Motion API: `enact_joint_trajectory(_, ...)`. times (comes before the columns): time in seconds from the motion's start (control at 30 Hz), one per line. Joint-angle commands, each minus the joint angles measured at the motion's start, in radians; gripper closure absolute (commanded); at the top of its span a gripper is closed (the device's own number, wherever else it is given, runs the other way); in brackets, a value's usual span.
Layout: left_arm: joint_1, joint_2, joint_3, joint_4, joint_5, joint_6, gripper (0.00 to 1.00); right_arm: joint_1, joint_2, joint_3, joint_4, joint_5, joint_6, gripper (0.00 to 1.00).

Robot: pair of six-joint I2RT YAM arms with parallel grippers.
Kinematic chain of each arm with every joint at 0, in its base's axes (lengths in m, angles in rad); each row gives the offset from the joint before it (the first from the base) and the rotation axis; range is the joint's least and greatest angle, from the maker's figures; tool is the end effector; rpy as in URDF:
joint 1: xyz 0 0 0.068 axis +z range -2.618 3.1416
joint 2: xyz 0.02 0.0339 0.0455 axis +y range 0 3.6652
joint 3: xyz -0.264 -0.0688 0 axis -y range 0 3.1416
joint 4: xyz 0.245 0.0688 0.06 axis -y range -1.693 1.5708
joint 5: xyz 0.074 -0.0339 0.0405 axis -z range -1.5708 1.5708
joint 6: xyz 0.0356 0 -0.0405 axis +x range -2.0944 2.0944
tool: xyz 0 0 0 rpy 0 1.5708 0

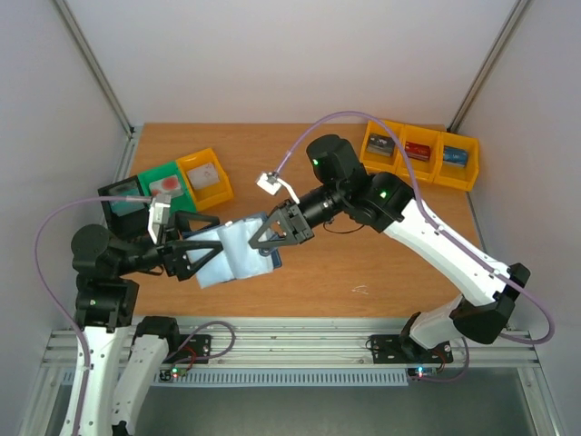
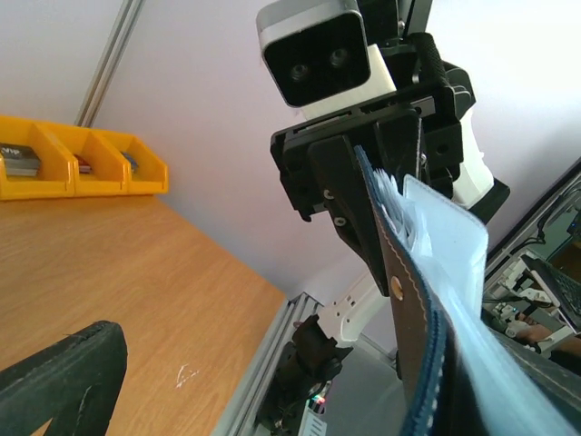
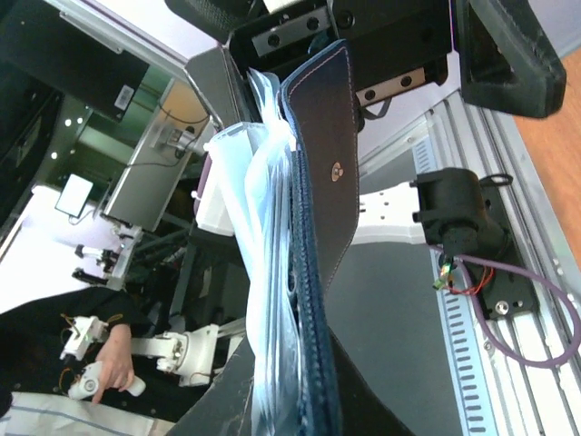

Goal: Take the credit cards out of the card holder

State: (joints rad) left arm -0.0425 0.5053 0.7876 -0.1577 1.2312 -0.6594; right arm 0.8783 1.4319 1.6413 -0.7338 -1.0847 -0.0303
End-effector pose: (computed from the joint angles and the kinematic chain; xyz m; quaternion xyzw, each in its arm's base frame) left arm 0.0913 -0.0375 0.3778 0.2485 0.6462 -0.5693 0.4434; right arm 0.1603 0.2426 0.4392 -0.5573 0.5535 0.5836 0.2061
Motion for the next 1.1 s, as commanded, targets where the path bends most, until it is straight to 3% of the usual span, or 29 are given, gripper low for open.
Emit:
enact_joint_trajectory(0.0,-0.019,0.034,0.041,0.116,-0.006,-0.026,0.01,-0.005,0.044,0.115,-0.041,-0.026,-0.095,0.98)
enact_joint_trajectory(0.07,-0.038,0.046,0.036,0.185,-0.007,-0.053,0.04,-0.022,0.066,0.149,-0.04,-0.002,-0.111,0.98)
enact_joint_trajectory(0.13,-0.049,0.047,0.024,0.226,-0.007,-0.073,0.18,-0.037,0.082,0.164,-0.009,0.017,-0.111,0.98)
enact_joint_trajectory(0.27,-0.051,0.052,0.026,0.215,-0.054,-0.063,0.89,-0.063,0.126,0.232,-0.025,0.031,-0.121,0.96)
enact_joint_trajectory(0.3,-0.051,0.048,0.027,0.217,-0.066,-0.053,0.95,-0.064,0.139,0.257,-0.051,0.046,-0.136,0.88)
enact_joint_trajectory(0.33,-0.051,0.043,0.029,0.212,-0.081,-0.035,0.97,-0.064,0.152,0.283,-0.079,0.062,-0.152,0.75)
enact_joint_trajectory(0.37,-0.051,0.035,0.034,0.193,-0.103,-0.014,0.97,-0.065,0.161,0.304,-0.112,0.074,-0.169,0.55)
enact_joint_trajectory(0.47,-0.051,0.019,0.057,0.162,-0.172,0.057,0.98,-0.086,0.163,0.334,-0.147,0.066,-0.238,0.23)
enact_joint_trajectory(0.5,-0.051,0.02,0.064,0.167,-0.185,0.074,0.98,-0.1,0.158,0.332,-0.146,0.052,-0.249,0.19)
enact_joint_trajectory(0.6,-0.05,0.034,0.095,0.191,-0.169,0.111,0.98,-0.173,0.145,0.312,-0.109,-0.008,-0.238,0.16)
enact_joint_trajectory(0.7,-0.051,0.053,0.143,0.165,-0.113,0.169,0.98,-0.223,0.151,0.308,-0.082,-0.058,-0.208,0.21)
enact_joint_trajectory(0.93,-0.051,0.096,0.209,0.042,-0.082,0.331,0.99,-0.224,0.159,0.34,-0.137,-0.081,-0.276,0.36)
enact_joint_trajectory(1.07,-0.052,0.128,0.178,0.115,-0.122,0.324,0.99,-0.209,0.146,0.329,-0.123,-0.078,-0.277,0.34)
